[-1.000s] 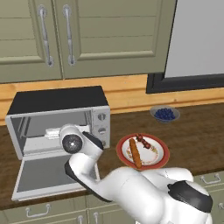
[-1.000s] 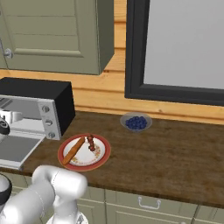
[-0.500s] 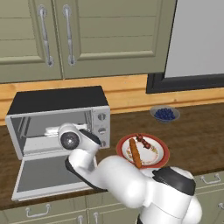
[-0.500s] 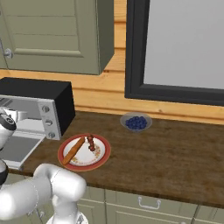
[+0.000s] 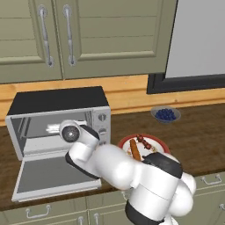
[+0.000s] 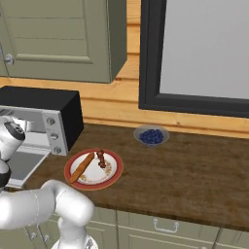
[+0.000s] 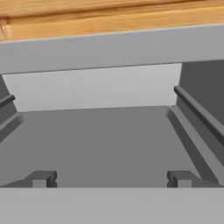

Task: Pick up the kebab skewer and baguette bread, and place them inside the toaster oven. Close the toaster oven door and start by setting the timer.

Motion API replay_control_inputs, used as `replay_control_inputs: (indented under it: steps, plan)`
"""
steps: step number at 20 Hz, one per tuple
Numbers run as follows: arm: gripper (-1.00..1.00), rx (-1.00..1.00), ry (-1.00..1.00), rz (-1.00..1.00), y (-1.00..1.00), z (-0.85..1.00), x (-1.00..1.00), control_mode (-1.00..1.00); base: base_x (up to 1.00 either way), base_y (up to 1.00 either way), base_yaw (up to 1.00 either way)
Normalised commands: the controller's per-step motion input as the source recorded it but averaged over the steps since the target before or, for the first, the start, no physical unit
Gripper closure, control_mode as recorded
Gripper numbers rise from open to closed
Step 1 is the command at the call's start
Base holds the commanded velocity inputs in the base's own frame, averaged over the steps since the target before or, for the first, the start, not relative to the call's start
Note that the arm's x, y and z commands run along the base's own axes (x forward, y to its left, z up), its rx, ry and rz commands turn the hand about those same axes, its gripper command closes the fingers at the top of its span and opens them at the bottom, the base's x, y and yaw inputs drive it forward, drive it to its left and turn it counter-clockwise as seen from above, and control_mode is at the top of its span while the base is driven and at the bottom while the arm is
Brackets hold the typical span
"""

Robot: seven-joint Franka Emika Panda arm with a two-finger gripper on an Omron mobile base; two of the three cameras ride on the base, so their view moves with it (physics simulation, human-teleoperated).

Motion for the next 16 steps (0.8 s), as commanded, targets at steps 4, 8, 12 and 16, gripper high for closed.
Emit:
replay_control_inputs:
  steps: [4,8,12,16]
  plan:
    - [-1.00,0.00,0.01,0.00,0.00,-0.23,0.24,-1.00,0.00,0.00,0.00]
    - [-1.00,0.00,0.02,0.00,0.00,-0.29,0.22,-1.00,0.00,0.00,0.00]
    - [-1.00,0.00,0.06,0.00,0.00,-0.21,0.20,-1.00,0.00,0.00,0.00]
    - [-1.00,0.00,0.04,0.00,0.00,-0.25,0.19,-1.00,0.00,0.00,0.00]
